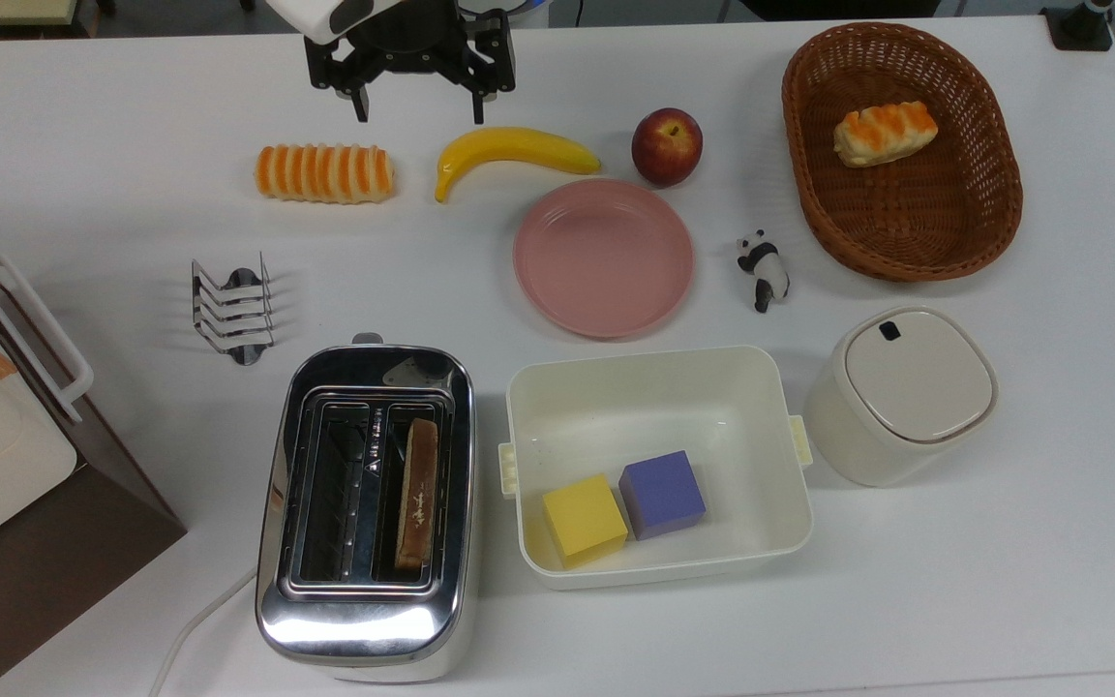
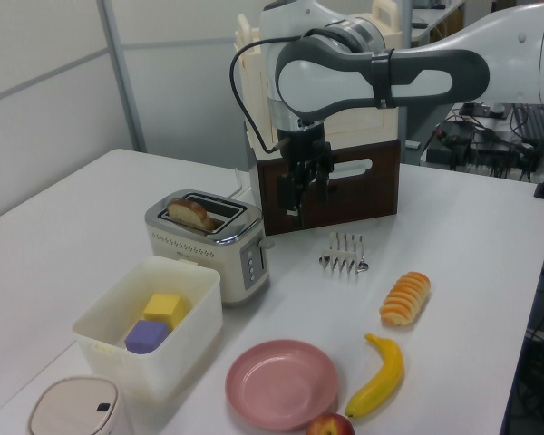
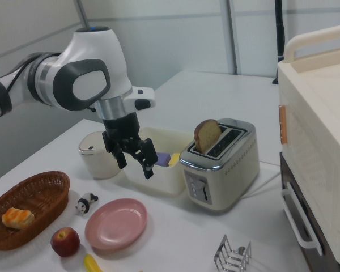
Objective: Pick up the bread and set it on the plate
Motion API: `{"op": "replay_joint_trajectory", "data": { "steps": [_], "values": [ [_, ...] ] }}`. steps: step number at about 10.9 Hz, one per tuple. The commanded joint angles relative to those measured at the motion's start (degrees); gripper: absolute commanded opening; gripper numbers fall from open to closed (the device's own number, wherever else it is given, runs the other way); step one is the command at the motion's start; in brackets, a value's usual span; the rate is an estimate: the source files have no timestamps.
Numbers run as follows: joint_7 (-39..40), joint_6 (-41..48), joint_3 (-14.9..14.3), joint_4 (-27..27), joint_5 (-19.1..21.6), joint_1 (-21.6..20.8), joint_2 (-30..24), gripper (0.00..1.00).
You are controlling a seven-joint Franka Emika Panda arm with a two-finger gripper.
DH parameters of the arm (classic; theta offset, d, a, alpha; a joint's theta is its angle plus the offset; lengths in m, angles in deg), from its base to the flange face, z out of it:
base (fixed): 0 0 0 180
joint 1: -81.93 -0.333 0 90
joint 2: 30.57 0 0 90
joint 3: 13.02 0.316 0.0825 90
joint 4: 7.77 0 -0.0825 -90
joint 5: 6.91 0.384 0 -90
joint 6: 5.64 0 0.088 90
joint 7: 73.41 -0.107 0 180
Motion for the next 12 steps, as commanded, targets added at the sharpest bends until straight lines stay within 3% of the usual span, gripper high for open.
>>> {"op": "replay_joint_trajectory", "data": {
  "steps": [1, 3, 9, 12],
  "values": [
    [-0.4, -0.69, 0.0, -1.07, 0.1, 0.21, -0.65, 1.0],
    [-0.49, -2.52, 0.0, -1.16, 0.37, 0.21, -0.57, 1.0],
    [-1.37, -18.77, -0.09, -1.07, 1.07, 0.12, 3.82, 1.0],
    [-1.63, -27.22, 0.35, -1.07, 3.97, -0.32, 6.11, 0.97]
  ]
}}
